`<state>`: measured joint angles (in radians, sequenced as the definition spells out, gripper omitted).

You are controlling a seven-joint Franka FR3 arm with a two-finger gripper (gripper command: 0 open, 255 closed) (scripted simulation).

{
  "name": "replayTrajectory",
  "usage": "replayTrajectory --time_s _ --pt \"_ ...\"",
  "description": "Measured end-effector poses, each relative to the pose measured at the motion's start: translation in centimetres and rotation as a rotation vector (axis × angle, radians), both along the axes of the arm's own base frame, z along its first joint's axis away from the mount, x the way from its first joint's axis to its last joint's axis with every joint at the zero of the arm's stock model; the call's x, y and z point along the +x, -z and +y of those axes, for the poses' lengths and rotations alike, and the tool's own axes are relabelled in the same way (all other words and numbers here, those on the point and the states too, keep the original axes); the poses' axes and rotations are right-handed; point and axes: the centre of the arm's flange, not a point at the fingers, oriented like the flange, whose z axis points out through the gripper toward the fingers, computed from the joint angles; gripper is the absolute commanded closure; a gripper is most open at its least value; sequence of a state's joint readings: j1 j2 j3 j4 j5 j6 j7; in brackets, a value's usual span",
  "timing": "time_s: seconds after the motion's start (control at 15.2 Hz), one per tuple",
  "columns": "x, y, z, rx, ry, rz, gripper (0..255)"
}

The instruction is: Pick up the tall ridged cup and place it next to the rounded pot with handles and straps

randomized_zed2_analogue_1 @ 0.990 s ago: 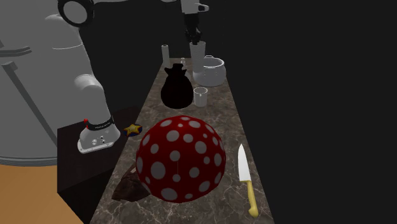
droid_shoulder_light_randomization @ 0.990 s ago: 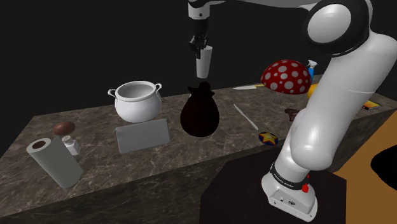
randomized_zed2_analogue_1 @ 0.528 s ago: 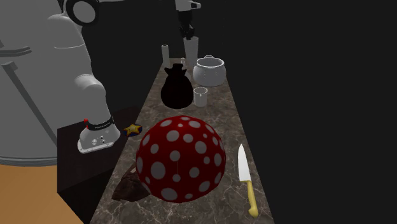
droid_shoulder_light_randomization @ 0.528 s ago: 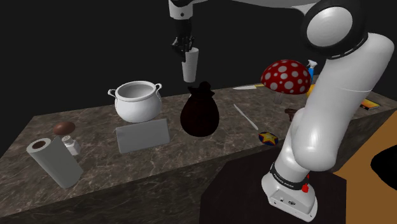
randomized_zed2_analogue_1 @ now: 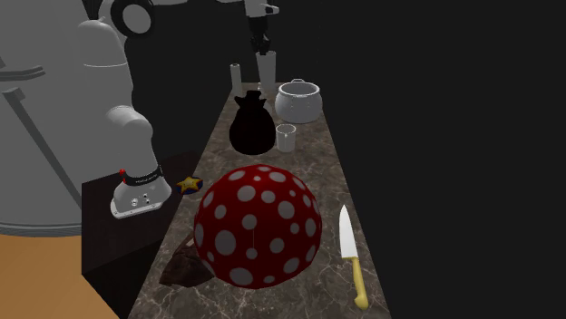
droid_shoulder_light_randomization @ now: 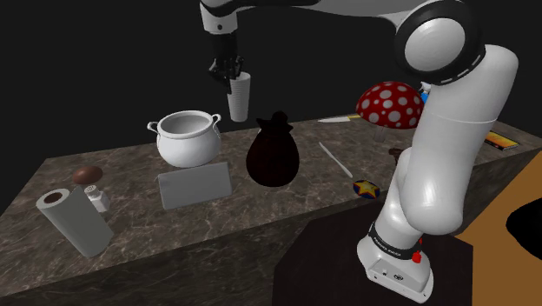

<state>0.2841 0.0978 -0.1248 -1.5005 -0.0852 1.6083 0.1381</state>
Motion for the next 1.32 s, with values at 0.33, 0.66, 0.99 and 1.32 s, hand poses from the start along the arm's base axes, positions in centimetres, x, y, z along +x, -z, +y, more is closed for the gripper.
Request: replayTrajectory --time_s 0.33,0.66,0.99,1.32 --pt "0.1 2.6 0.2 0.000 0.001 0.000 255" --pt "0.2 5.2 0.4 0.000 0.001 0.000 255" --pt "0.2 7.7 0.4 0.000 0.001 0.000 255" --pt "0.2 10.4 0.2 0.000 0.001 0.000 255"
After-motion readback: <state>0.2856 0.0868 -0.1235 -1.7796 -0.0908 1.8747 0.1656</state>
